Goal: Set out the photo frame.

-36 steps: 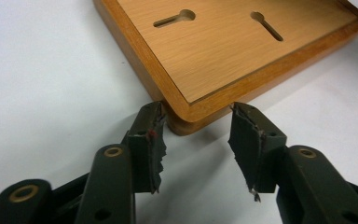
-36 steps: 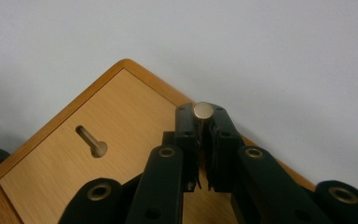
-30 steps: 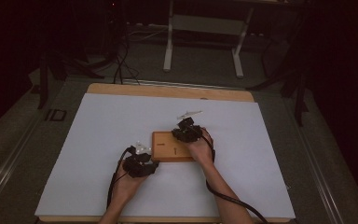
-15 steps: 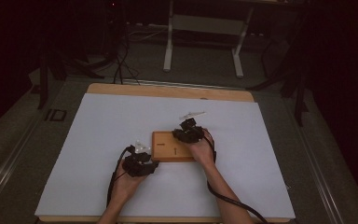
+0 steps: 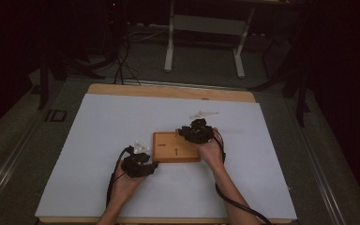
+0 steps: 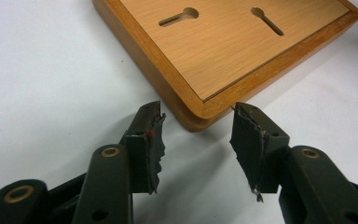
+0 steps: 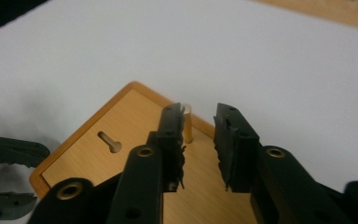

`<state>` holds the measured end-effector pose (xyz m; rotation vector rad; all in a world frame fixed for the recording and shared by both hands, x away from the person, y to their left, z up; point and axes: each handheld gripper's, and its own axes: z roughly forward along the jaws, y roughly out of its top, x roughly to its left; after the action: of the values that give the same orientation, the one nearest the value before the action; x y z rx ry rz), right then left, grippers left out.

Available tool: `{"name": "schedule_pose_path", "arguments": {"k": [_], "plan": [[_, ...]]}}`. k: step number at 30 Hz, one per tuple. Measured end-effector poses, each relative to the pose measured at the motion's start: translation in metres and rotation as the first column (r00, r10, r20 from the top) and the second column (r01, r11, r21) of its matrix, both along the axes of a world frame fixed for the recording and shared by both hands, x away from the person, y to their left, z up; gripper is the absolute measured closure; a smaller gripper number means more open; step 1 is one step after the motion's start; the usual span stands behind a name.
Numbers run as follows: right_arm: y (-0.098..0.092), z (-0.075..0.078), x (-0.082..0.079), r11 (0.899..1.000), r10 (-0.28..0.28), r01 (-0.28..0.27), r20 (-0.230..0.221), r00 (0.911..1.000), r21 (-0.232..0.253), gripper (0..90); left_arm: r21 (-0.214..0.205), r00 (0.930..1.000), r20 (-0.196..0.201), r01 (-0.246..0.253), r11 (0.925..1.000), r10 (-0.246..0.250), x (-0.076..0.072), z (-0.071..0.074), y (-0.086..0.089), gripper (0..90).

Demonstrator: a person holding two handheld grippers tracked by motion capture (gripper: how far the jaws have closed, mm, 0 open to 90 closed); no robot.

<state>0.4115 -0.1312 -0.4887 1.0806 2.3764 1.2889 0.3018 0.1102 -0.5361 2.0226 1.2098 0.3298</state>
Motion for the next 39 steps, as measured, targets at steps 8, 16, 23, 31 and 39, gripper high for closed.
{"name": "schedule_pose_path", "arguments": {"k": [8,16,23,31,39], "plan": [[-0.011,0.005,-0.007,1.000,0.008,-0.009,0.026,0.9996,0.015,68.1,-0.018,0.9996,0.025,0.012,0.9998,-0.012,-0.006,0.003,0.002,48.6],[-0.009,0.000,-0.010,1.000,0.018,-0.018,0.041,0.9990,0.013,67.3,-0.040,0.9991,0.040,0.012,0.9991,-0.010,-0.007,0.007,0.005,47.5],[-0.003,-0.001,-0.010,1.000,0.015,-0.015,0.078,0.9968,-0.006,73.3,-0.035,0.9989,0.043,0.020,0.9992,-0.018,-0.007,0.008,0.003,47.3],[-0.002,0.001,-0.005,1.000,0.002,-0.001,0.087,0.9962,-0.003,73.6,-0.023,0.9988,0.043,0.025,0.9994,-0.024,-0.006,0.007,0.001,47.3],[0.002,-0.001,-0.001,0.999,0.053,-0.053,0.072,0.9960,-0.005,72.2,-0.013,0.9989,0.042,0.023,0.9997,-0.022,-0.005,0.005,0.001,47.4]]}}
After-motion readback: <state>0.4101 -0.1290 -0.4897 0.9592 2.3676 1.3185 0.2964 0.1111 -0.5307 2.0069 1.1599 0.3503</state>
